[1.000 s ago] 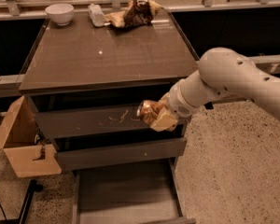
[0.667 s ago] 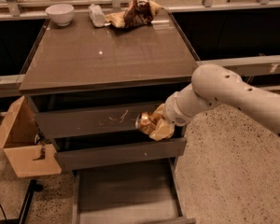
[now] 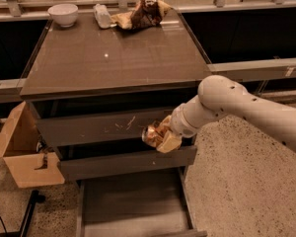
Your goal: Place orange can into bottom drawer
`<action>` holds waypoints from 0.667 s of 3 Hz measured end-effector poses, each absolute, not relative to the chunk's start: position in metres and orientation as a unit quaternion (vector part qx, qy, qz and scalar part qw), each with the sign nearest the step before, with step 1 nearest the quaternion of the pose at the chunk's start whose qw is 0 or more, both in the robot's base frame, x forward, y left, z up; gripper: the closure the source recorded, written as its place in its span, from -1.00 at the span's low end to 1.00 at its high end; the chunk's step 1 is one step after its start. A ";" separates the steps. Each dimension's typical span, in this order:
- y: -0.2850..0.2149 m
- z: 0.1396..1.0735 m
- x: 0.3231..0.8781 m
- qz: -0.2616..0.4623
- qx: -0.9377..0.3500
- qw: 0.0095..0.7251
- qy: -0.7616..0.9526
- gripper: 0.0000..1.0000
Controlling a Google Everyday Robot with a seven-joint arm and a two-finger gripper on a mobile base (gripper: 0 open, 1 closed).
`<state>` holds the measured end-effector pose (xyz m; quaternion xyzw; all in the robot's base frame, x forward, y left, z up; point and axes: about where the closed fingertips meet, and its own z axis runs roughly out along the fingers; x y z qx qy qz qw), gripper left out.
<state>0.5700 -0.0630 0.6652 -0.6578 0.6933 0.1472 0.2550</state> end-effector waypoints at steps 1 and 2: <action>-0.066 0.635 0.563 0.136 -0.672 0.264 0.679 1.00; -0.069 0.601 0.558 0.135 -0.679 0.263 0.672 1.00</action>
Offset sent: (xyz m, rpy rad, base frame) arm -0.0152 -0.0130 -0.0988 -0.0164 -0.0583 0.0652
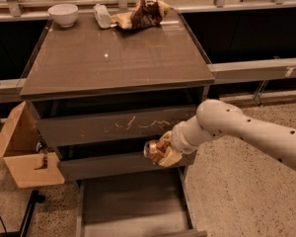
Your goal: Place orange can into bottom drawer
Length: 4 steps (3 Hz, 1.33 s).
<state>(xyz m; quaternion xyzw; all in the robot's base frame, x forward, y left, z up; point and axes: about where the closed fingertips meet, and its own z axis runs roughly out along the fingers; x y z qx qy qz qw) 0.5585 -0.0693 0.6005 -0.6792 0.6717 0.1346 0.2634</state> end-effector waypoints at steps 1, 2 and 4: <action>-0.082 0.540 0.554 0.145 -0.678 0.241 0.679 1.00; -0.087 0.495 0.547 0.166 -0.674 0.218 0.686 1.00; -0.086 0.468 0.541 0.176 -0.674 0.219 0.684 1.00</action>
Offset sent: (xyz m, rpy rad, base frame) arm -0.0129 -0.0275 -0.1512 -0.0308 0.1688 0.0016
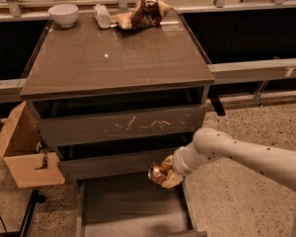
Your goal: Place orange can into bottom drawer
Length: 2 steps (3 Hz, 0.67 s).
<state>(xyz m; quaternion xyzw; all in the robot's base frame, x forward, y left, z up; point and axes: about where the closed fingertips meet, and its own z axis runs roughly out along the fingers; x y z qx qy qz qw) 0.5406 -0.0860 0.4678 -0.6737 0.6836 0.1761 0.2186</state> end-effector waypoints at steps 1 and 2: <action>-0.086 0.436 0.534 0.185 -0.672 0.219 0.683 1.00; -0.083 0.387 0.526 0.190 -0.676 0.221 0.676 1.00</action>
Offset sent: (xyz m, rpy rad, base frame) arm -0.0249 0.0056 -0.1518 0.0407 0.0090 0.0330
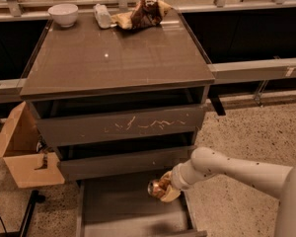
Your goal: Place orange can into bottom drawer
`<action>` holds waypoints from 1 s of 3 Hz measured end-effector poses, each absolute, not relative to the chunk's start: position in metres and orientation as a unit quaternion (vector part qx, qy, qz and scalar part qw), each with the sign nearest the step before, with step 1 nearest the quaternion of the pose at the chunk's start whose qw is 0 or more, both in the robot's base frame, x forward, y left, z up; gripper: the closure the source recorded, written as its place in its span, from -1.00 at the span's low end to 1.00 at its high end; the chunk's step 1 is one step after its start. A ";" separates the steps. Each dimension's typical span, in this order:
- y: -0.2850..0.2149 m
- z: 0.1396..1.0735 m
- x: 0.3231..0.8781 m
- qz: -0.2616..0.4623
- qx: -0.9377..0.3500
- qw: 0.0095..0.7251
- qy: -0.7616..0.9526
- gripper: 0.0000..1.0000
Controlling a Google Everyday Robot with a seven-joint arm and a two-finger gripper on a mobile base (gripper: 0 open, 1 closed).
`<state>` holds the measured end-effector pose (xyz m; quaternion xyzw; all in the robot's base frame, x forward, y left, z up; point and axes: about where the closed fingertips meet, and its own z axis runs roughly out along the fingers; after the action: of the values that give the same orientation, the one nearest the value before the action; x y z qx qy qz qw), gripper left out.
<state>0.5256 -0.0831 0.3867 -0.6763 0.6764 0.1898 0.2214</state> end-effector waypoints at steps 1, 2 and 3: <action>-0.072 0.330 0.517 0.208 -0.681 0.219 0.667 1.00; -0.059 0.272 0.508 0.234 -0.684 0.214 0.657 1.00; -0.059 0.272 0.508 0.234 -0.684 0.214 0.657 1.00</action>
Offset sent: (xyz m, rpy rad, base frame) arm -0.0179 0.0316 -0.1615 0.0747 0.0759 0.0916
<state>0.5081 -0.0590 0.2720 -0.6841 0.6569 0.2344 0.2137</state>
